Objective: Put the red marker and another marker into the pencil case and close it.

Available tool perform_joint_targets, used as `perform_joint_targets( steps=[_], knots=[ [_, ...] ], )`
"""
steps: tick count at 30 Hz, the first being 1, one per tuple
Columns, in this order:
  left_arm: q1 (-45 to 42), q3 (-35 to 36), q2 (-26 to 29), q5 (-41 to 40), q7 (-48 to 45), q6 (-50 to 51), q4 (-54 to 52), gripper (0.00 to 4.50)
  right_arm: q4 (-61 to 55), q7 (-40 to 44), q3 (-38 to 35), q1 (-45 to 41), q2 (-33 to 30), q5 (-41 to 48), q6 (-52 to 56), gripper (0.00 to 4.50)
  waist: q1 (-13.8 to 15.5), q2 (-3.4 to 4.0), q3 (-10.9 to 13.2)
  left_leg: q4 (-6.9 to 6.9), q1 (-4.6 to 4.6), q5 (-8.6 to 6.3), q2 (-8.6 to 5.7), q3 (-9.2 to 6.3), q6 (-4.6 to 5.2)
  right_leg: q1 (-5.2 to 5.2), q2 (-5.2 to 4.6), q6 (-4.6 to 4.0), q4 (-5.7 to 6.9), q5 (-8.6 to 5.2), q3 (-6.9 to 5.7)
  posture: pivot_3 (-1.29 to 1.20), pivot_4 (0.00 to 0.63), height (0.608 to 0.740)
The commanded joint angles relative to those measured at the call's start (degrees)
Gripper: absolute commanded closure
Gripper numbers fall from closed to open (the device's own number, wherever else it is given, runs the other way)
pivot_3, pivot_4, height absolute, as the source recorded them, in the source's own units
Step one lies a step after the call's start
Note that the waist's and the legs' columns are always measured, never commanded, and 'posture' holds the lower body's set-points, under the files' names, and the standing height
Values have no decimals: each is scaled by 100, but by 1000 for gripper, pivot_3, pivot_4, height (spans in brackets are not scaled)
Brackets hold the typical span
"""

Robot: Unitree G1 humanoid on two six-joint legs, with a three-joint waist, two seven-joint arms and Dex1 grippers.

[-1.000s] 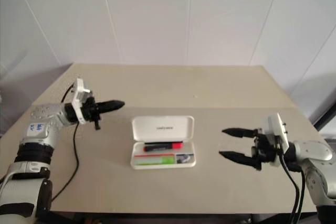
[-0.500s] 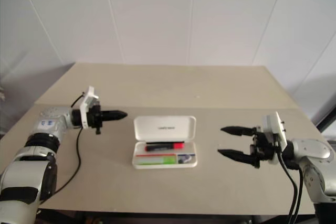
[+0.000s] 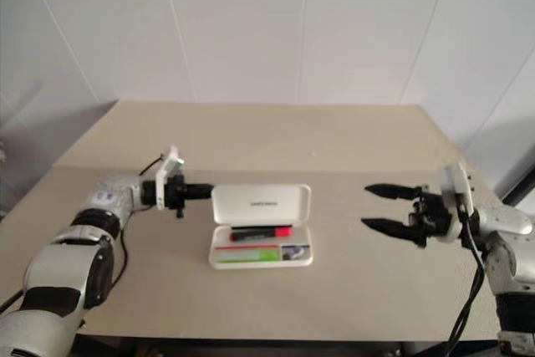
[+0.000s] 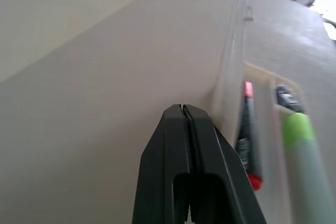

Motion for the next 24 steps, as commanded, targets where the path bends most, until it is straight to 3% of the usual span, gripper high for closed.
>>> perform_joint_targets(
  steps=[1, 7, 17, 24],
  knots=[
    [-128, -90, -3, 103, -513, 38, -141, 4476, 361, 546, -63, -232, -257, 125, -139, 0, 0, 0, 0, -2, 0, 0, 0, 0, 0, 0, 0, 0, -3, 0, 0, 0, 150, 740],
    [-134, -352, 10, 162, -1144, 80, -310, 4476, 762, 556, 230, -455, -452, 243, -373, 0, -20, 1, 1, -7, 0, 0, 1, 0, 0, -2, 0, 0, -4, -1, 0, 0, 150, 740],
    [300, -2352, 470, -1041, -1175, 226, -1832, 4476, 830, 556, 581, -379, -598, 515, -564, 0, -28, 2, 2, -5, 0, 0, 2, 0, 0, -3, 0, 0, 1, -1, 4, 0, 150, 740],
    [616, -3225, 596, -1099, -1175, -78, -2688, 4476, 840, 556, 662, -384, -788, 913, -585, 0, -17, 3, 2, -4, 1, 0, 1, 0, 0, -2, -1, -2, 0, -2, 5, 0, 150, 740]
  ],
)
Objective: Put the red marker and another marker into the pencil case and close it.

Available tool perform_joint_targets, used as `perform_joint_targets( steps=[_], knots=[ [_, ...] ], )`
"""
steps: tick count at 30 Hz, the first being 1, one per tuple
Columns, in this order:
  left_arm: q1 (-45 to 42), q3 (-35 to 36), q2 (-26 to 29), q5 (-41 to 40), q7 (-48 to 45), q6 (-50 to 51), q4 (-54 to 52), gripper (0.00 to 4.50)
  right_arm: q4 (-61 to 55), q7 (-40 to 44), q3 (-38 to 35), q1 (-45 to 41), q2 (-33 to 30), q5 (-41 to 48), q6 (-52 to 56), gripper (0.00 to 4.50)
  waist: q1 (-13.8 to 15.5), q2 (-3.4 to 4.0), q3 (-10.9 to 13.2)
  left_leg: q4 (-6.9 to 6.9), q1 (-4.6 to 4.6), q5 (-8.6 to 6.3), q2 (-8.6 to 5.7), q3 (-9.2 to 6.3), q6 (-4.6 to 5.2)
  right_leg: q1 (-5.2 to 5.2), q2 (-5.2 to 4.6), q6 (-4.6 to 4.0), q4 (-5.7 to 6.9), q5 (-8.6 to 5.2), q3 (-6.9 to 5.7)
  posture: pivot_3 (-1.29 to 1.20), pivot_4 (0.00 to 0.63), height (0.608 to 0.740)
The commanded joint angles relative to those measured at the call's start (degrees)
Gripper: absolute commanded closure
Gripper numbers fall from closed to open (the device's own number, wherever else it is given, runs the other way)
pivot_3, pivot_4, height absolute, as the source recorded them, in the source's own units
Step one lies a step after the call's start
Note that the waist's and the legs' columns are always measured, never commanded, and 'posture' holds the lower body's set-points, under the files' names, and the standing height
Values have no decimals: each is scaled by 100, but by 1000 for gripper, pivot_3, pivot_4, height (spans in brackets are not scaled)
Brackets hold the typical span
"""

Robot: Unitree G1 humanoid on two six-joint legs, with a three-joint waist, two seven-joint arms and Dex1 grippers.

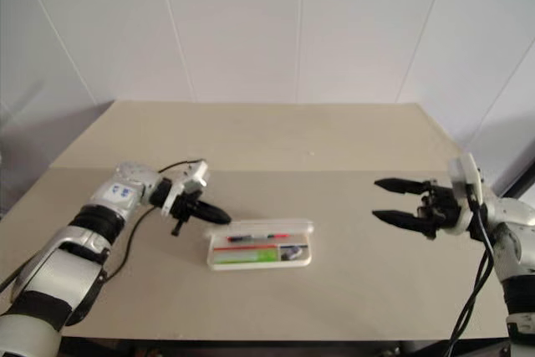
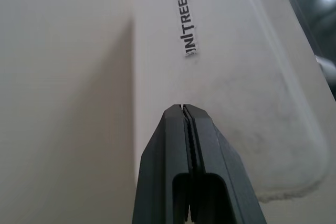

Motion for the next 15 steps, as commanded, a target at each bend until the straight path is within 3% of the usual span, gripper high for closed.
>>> perform_joint_targets(
  steps=[1, 7, 15],
  knots=[
    [121, -221, 31, -70, -642, -120, -449, 4476, -94, 459, -8, -5, -256, 317, -44, 0, 1, 1, 0, 0, 0, 0, 0, 0, 0, 0, 0, 0, 0, 0, 0, 0, 150, 740],
    [201, -447, 74, -43, -642, -137, -692, 4476, -59, 459, 156, -45, -570, 542, -98, 0, -1, 4, 2, 1, 0, 0, 0, 1, 0, 0, 0, -1, 0, -1, 1, 0, 150, 740],
    [215, -695, 4, 600, -642, -610, -613, 4476, 13, 459, 271, -83, -631, 512, -228, 0, -4, 5, 2, 2, 6, 0, 0, 2, 1, 3, 1, -2, 2, -1, 3, 0, 150, 740]
  ],
)
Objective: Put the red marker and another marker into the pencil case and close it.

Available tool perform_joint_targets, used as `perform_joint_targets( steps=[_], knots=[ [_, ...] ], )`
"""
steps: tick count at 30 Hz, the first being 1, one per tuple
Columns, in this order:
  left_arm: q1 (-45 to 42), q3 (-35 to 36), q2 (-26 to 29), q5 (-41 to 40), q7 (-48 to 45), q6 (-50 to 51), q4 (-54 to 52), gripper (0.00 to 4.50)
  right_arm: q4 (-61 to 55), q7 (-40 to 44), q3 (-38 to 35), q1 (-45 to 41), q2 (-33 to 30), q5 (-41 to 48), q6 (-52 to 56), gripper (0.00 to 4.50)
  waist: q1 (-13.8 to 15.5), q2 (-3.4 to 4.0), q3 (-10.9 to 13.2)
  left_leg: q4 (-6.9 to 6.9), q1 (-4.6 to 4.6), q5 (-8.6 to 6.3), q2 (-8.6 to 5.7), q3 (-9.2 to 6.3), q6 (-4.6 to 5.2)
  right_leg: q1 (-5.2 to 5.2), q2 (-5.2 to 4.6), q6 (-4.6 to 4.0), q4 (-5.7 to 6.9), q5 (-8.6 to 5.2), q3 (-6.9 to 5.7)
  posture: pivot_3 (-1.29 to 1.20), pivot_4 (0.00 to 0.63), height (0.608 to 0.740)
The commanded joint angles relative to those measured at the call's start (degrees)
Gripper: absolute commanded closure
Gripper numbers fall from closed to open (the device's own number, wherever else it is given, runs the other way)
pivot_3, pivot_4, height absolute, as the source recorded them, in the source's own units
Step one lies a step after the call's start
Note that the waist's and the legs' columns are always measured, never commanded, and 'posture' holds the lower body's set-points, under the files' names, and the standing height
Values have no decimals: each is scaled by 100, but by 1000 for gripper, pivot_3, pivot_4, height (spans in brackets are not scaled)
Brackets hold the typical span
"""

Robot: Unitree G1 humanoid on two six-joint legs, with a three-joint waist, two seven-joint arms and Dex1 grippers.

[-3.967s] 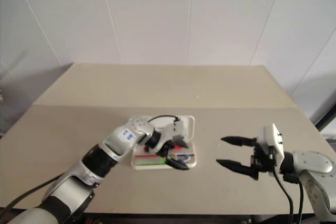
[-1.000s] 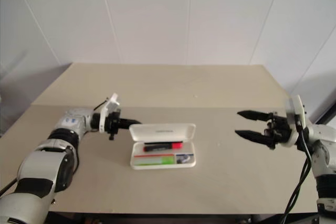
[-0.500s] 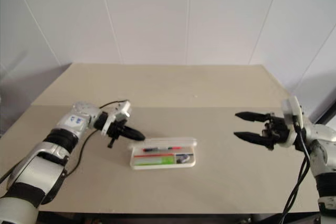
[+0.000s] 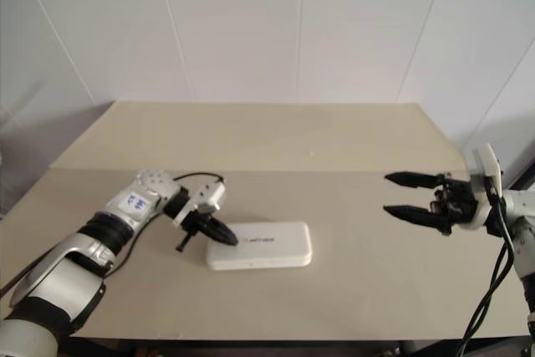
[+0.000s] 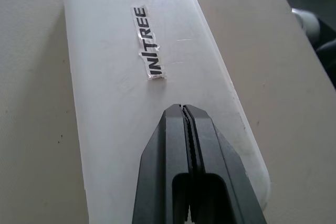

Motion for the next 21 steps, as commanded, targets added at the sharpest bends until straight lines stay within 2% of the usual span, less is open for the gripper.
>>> perform_joint_targets(
  steps=[1, 6, 9, 13, 17, 21],
  knots=[
    [28, -228, -23, 506, -642, -284, 65, 4476, -25, 449, -46, -74, -90, 79, -117, 0, 3, 2, -1, 1, 2, 0, 0, 0, 0, 2, 0, 0, 0, 0, 0, 0, 150, 740],
    [-86, -239, -231, 1146, -502, -888, 486, 4476, -31, 449, -31, -75, 24, 0, -138, 0, 20, 10, -6, 11, 10, 1, -1, 1, 1, 15, 0, 0, 1, 0, 1, 0, 150, 740],
    [-120, -14, -398, 1165, -442, -974, 669, 4476, -24, 449, -41, -86, 41, -25, -135, 0, 22, 12, -7, 21, 17, 5, -3, 2, 8, 29, 0, 1, -1, 1, 2, 0, 150, 740],
    [-104, 715, -663, 648, -381, -1047, 697, 4476, -64, 449, -85, -56, 29, -40, -108, 0, 20, 12, -7, 30, 21, 10, -3, 3, 16, 41, 0, 2, -4, 2, 3, 0, 150, 740],
    [-21, 1536, -839, 47, -338, -421, 479, 4476, -103, 449, -112, -25, 21, -61, -73, 0, 20, 9, -3, 33, 4, 10, -3, 1, 16, 24, -1, 6, -2, 5, 4, 0, 150, 740],
    [348, 2128, -746, -400, -372, 74, -111, 4476, -144, 449, -136, -22, 35, -88, -15, 0, -12, 10, -3, 20, -12, 8, -1, -1, 17, -4, -1, 5, 8, 7, 4, 0, 150, 740]
  ],
)
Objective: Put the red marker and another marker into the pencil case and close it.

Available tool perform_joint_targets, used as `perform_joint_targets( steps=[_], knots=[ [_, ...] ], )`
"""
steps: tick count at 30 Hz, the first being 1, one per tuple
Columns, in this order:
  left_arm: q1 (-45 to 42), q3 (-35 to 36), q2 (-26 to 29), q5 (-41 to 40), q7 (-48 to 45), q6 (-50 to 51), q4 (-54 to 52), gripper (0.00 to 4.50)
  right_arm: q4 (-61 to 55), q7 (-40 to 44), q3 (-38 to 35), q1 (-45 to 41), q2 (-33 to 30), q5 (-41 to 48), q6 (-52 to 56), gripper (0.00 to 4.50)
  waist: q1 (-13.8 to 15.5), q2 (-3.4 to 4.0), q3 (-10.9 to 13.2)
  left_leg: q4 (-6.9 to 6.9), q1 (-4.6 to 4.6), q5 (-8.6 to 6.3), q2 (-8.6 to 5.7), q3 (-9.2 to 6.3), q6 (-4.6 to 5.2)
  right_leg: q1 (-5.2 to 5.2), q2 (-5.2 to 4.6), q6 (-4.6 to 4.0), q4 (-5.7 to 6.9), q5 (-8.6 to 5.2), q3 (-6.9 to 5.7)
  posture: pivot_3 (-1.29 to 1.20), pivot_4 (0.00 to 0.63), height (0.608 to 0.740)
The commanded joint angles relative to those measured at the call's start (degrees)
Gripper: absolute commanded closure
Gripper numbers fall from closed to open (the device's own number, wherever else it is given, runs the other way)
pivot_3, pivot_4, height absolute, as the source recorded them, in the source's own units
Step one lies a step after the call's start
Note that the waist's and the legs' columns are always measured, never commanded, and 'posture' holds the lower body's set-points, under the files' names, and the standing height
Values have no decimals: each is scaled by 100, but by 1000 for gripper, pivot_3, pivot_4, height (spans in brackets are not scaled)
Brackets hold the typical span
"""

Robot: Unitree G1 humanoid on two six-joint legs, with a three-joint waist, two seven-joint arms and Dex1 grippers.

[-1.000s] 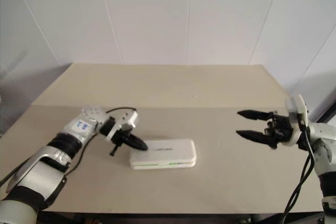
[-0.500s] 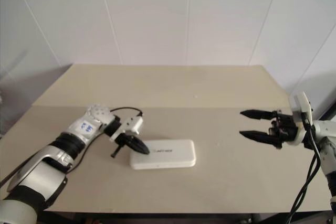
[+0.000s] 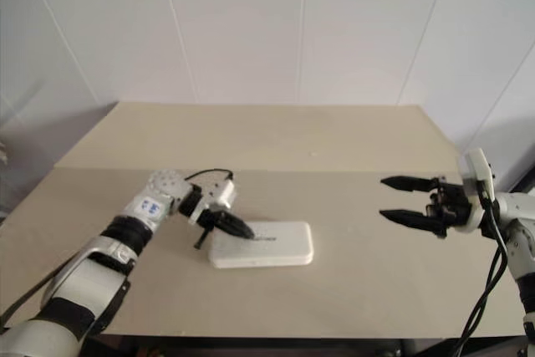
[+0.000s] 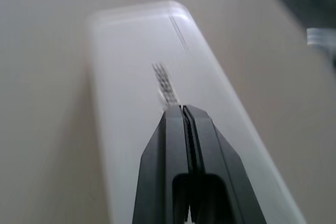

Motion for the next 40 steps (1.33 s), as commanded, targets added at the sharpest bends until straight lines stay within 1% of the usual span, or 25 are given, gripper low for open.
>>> perform_joint_targets(
  steps=[1, 3, 4, 7, 9, 11, 12, 13, 14, 17, 20, 25, 26, 31, 33, 35, 40],
  knots=[
    [343, 536, 162, -423, -332, 265, -654, 4476, -160, 443, -179, -31, -29, 12, 23, 0, -17, 1, 0, -7, 3, 0, 0, 1, 0, -1, 0, -1, -3, -2, 0, 0, 150, 740],
    [596, 757, 235, -502, -224, 334, -919, 4476, -134, 443, -178, -63, -26, -18, 45, 0, -29, 1, 0, -18, 5, 0, 2, 2, 0, -4, 0, -4, -4, -5, 0, 0, 150, 740],
    [726, 1019, 186, -722, -147, 324, -1049, 4476, -122, 443, -177, -81, -24, -34, 54, 0, -28, 1, 0, -19, 5, 0, 3, 2, 0, -5, 0, -5, -5, -6, 0, 0, 150, 740],
    [1114, 1299, 310, -925, -225, 422, -1453, 4476, -99, 443, -188, -131, -11, -101, 97, 0, -12, 1, 0, -17, 5, 0, 3, 2, 0, -5, -1, -5, -3, -6, -1, 0, 150, 740],
    [1438, 1449, 517, -1226, -433, 953, -1851, 4476, -91, 443, -210, -154, 7, -163, 124, 0, -6, 2, 0, -11, 5, 0, 2, 2, -1, -4, -2, -5, -1, -6, 0, 0, 150, 740],
    [1745, 1524, 726, -1454, -575, 1122, -2163, 4476, -94, 443, -239, -154, 3, -184, 156, 0, -15, 2, 0, -10, 7, 0, 2, 3, -1, -2, -1, -5, 0, -6, 0, 0, 150, 740],
    [1862, 1551, 793, -1508, -617, 1101, -2272, 4112, -91, 443, -252, -144, -11, -180, 165, 0, -14, 2, 0, -10, 8, 0, 3, 2, -1, -2, -1, -5, 0, -6, 0, 0, 150, 740],
    [1958, 1572, 868, -1521, -634, 1026, -2314, 3915, -87, 443, -263, -136, -25, -180, 174, 0, -6, 2, 0, -10, 9, 0, 3, 2, -1, -1, -1, -5, 1, -6, 0, 0, 150, 740],
    [2077, 1566, 1001, -1624, -646, 809, -2310, 3666, -83, 443, -271, -142, -25, -197, 189, 0, -2, 2, 0, -10, 10, 0, 3, 3, -1, 0, -2, -5, 1, -6, 0, 0, 150, 740],
    [2245, 1503, 1275, -1806, -646, 277, -2119, 2717, -73, 443, -279, -157, -34, -223, 217, 0, 8, 3, 1, -10, 11, 0, 3, 3, -2, 1, -2, -6, -1, -6, 0, 0, 150, 740],
    [2273, 1393, 1520, -2017, -646, 14, -1949, 1731, -121, 443, -306, -131, -63, -213, 262, 0, 15, 3, 1, -11, 11, 0, 3, 3, -2, 0, -3, -7, -2, -6, -1, 0, 150, 740],
    [2134, 1273, 1783, -2270, -646, -117, -1722, 125, -196, 443, -374, -36, -146, -194, 332, 0, 25, 4, 1, -13, 10, -1, 2, 4, -4, 1, -4, -7, -7, -6, -1, 0, 150, 740],
    [2115, 1241, 1822, -2309, -646, -127, -1687, 29, -205, 443, -390, -4, -167, -184, 334, 0, 22, 4, 1, -14, 10, -1, 2, 5, -4, 1, -4, -7, -7, -6, -1, 0, 150, 740],
    [2125, 1072, 2060, -2597, -646, -45, -1666, 29, -415, 443, -599, 211, -193, -187, 423, 0, 21, 4, 1, -17, 10, -1, 3, 5, -4, 0, -2, -8, -6, -7, -2, 0, 150, 740],
    [2109, 1112, 2095, -2609, -646, -58, -1593, 29, -529, 442, -705, 327, -174, -205, 467, 0, 20, 5, 1, -16, 10, -1, 4, 4, -3, 0, -2, -8, -4, -7, -2, 0, 150, 740],
    [2091, 1151, 2129, -2582, -646, -128, -1499, 29, -647, 420, -796, 416, -117, -227, 513, 0, 3, 5, 1, -17, 11, -1, 3, 6, -4, 0, -2, -8, -5, -7, -1, 0, 150, 740],
    [2117, 1250, 2313, -2747, -646, 62, -1578, 29, -1006, 260, -916, 540, 142, -191, 537, 0, -10, 5, 1, -16, 13, -1, 6, 7, -4, 0, 1, -9, -2, -7, -1, 0, 150, 740]
  ],
)
